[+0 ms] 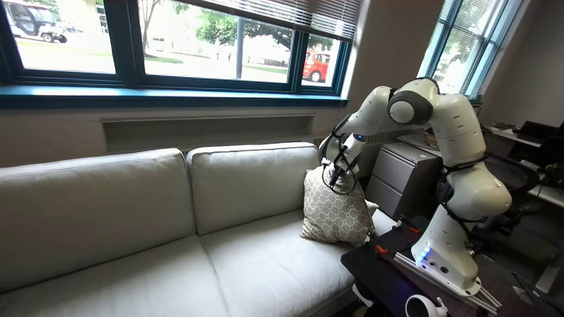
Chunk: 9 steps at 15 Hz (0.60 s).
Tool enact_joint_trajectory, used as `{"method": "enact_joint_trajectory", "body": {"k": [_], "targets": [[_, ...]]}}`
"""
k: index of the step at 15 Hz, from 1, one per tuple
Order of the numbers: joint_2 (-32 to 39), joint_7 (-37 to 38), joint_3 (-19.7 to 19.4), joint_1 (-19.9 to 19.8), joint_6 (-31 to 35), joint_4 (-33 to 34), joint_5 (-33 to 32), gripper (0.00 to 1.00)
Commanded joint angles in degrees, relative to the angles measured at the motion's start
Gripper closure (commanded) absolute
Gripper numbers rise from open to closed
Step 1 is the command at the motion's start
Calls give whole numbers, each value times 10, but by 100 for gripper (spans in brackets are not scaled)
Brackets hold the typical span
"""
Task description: Place the small pillow against the right armrest of the sofa, place the pillow in the middle of the sofa in front of the small pillow on the right
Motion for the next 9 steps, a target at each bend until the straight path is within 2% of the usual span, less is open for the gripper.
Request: {"method": "enact_joint_trajectory", "body": {"k": [1, 3, 9], "targets": [[-15, -94, 5, 48, 16, -3, 161, 0], [-22, -157, 5, 68, 33, 3, 257, 0], [-110, -260, -119, 211, -31, -9, 481, 0]]}}
